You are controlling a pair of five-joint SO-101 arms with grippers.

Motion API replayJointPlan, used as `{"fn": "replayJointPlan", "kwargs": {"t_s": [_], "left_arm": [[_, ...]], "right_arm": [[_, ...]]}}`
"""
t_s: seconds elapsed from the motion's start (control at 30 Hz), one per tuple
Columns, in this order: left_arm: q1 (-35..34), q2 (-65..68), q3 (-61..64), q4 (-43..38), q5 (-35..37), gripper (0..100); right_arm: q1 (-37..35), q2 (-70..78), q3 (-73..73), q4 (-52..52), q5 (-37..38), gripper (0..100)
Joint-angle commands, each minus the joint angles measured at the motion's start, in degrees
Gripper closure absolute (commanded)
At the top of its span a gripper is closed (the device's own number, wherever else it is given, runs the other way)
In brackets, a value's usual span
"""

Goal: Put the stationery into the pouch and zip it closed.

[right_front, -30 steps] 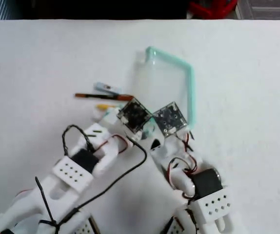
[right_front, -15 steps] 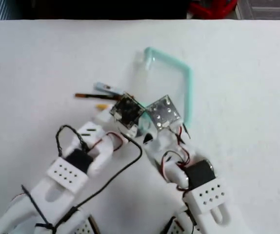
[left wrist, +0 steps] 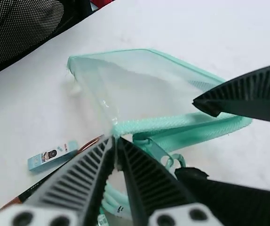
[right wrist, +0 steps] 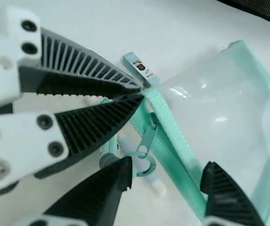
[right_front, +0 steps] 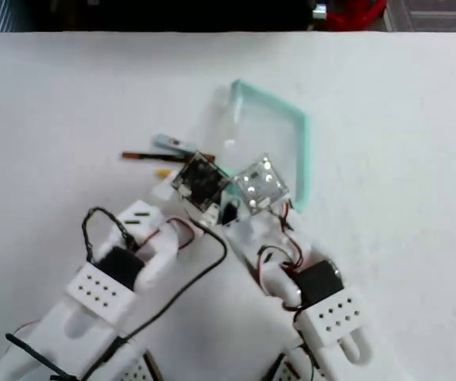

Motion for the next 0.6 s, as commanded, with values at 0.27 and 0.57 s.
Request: {"fn": "replayJointPlan", "kwargs": {"t_s": [0.27, 0.57], "left_arm": [[2.2, -3.6, -1.3, 1.5, -0.9, 98], [2.3, -3.7, -1.4, 2.7, -1.0, 98]], "right_arm": [[-1.2, 3.8, 4.0, -6.0, -0.4, 76.0], [-2.1, 3.9, 7.3, -9.8, -0.5, 76.1]]}}
